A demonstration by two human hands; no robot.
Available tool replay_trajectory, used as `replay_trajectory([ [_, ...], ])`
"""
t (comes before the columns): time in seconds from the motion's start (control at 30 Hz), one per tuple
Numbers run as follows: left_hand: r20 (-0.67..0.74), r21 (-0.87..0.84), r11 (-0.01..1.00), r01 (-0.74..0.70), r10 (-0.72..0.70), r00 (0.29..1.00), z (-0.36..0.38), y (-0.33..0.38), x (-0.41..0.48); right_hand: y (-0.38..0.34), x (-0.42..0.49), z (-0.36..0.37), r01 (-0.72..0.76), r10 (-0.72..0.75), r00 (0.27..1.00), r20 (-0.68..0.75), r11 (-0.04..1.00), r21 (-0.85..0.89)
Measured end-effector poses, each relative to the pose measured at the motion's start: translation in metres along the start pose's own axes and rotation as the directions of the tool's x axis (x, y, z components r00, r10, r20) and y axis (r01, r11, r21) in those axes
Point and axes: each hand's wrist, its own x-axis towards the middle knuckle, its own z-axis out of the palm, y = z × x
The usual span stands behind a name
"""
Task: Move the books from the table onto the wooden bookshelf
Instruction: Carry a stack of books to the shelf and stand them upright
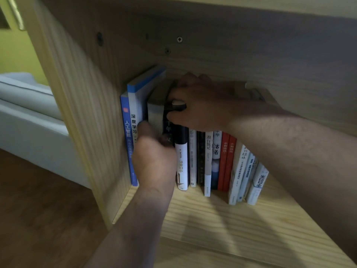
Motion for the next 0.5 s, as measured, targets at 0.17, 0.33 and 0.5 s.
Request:
replay_trajectory([
  [0.17,-0.011,0.033,0.998,-0.049,0.049,0.999,-0.034,-0.005,-0.022,-0.002,0.0,-0.003,-0.004,0.004,1.0,0.004,1.0,-0.001],
  [0.33,-0.061,-0.072,0.993,-0.098,0.094,0.994,-0.066,-0.021,-0.051,-0.008,0.001,-0.002,0.008,-0.008,1.0,0.027,1.0,0.008],
  [0.5,0.097,-0.189,0.982,0.027,-0.008,0.995,-0.068,-0.026,-0.047,-0.01,-0.001,-0.004,0.026,-0.026,0.999,0.044,1.0,0.001],
])
